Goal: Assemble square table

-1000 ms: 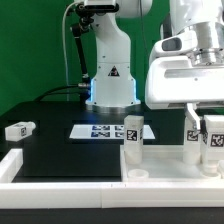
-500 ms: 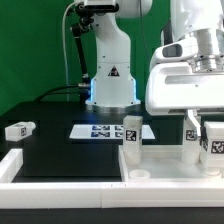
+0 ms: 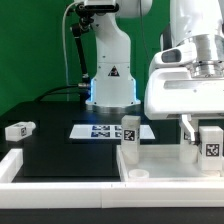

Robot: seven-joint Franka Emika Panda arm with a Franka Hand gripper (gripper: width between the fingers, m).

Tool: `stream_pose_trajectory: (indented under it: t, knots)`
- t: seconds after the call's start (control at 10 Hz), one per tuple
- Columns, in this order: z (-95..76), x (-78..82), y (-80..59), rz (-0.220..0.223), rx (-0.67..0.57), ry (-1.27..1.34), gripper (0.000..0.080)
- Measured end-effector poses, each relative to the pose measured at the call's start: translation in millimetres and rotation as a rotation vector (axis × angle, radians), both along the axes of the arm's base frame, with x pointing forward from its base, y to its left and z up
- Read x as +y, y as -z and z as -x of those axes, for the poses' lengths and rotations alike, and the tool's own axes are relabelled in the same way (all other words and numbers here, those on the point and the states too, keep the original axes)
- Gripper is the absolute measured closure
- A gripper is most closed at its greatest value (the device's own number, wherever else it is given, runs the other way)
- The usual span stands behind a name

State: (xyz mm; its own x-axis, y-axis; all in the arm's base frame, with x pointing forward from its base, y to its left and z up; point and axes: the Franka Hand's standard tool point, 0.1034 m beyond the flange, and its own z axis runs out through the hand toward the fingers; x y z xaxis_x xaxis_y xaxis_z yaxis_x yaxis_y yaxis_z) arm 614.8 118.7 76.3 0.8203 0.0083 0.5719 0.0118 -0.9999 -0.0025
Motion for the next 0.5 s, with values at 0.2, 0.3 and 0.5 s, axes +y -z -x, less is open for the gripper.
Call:
stream_pose_trajectory:
  t: [0.2, 0.3, 0.5]
  knots:
    - [0.0, -0.1, 0.0, 0.000, 0.000, 0.000, 0.0181]
    - [0.0, -0.1, 0.1, 0.000, 0.000, 0.000, 0.0160]
    - [0.0, -0.2, 0.1, 0.000, 0.000, 0.000, 0.0151]
